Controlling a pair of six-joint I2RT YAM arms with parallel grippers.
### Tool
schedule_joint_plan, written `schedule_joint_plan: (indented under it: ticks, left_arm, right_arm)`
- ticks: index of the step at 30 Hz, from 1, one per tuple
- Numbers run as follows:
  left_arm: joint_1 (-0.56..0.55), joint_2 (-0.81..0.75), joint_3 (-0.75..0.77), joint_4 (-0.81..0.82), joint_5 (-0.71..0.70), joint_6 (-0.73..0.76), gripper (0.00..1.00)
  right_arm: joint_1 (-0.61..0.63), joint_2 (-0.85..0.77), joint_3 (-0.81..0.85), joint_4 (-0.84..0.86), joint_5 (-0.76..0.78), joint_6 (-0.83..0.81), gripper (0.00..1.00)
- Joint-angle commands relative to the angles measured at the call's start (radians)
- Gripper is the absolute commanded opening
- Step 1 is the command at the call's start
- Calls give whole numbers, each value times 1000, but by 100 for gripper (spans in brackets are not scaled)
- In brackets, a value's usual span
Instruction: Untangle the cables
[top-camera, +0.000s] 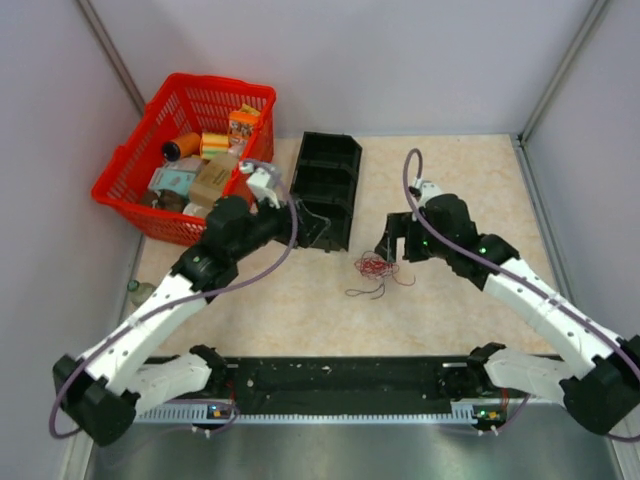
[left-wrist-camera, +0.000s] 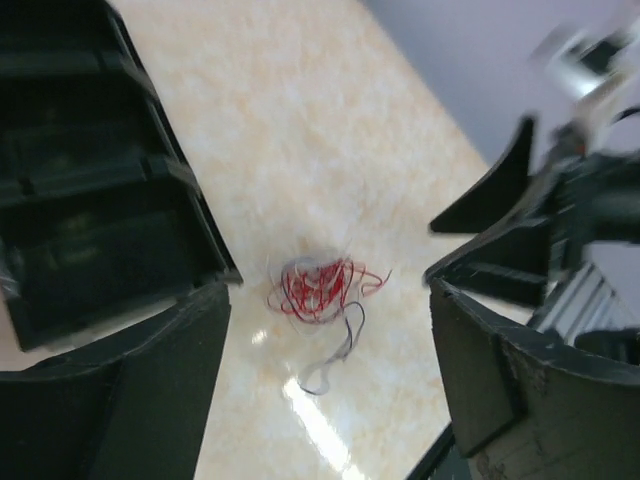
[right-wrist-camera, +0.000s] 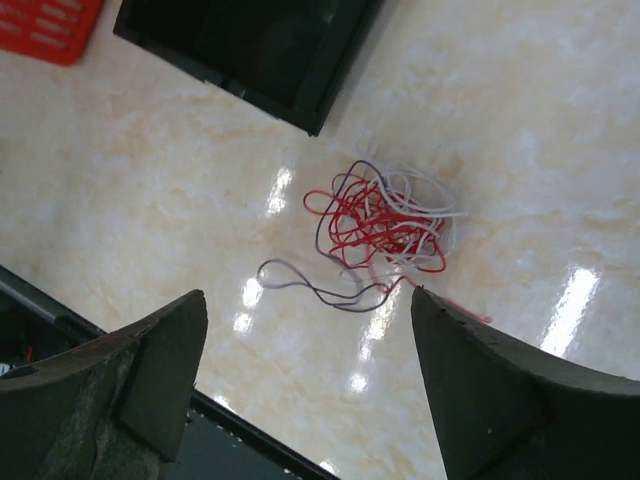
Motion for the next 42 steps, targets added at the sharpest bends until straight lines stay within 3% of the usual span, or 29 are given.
schedule_joint_plan:
  ticks: [1, 3, 4, 8, 10, 12, 17, 23, 25, 26, 31, 35, 39, 42]
  left_arm:
    - [-64, 169, 15, -18, 72, -93, 78]
    - [-115, 226, 9, 1, 9, -119, 75]
    - [-138, 252, 6, 11, -15, -125, 76]
    - [-187, 305, -29, 67, -29, -168, 79]
    - [-198, 319, -66, 126, -25, -191, 79]
    - [-207, 322, -111, 174, -17, -211, 79]
    - [-232, 348, -175, 235, 6, -239, 73]
    - [-253, 381, -181, 239, 3, -237, 73]
    - [-256, 394, -177, 248, 0, -242, 68]
    - [-256, 401, -177, 252, 1, -245, 66]
    - [-264, 422, -166, 259, 8, -244, 65]
    - [-266, 444, -158, 251, 14, -244, 69]
    - [-266, 465, -138, 245, 14, -242, 76]
    - [-267, 480, -114, 226, 11, -228, 81]
  right_arm:
    - [-85, -40, -57, 25, 62, 41, 77]
    - [-145, -27, -90, 67, 3, 26, 60]
    - [-146, -17, -100, 86, 3, 9, 57]
    - [-139, 68, -147, 172, -158, -35, 56]
    - [-120, 87, -184, 221, -178, -25, 51]
    - [-94, 84, -218, 274, -187, -15, 45]
    - [-49, 76, -244, 335, -137, -10, 51]
    - [-47, 49, -246, 336, -110, -22, 50]
    - [-47, 75, -227, 342, -136, -22, 46]
    - [-44, 91, -226, 360, -161, -22, 39]
    - [-44, 135, -221, 382, -169, -15, 27]
    - [-43, 127, -241, 404, -186, -5, 27]
    - [-41, 124, -244, 399, -182, 8, 2]
    - [-41, 116, -256, 419, -204, 25, 1]
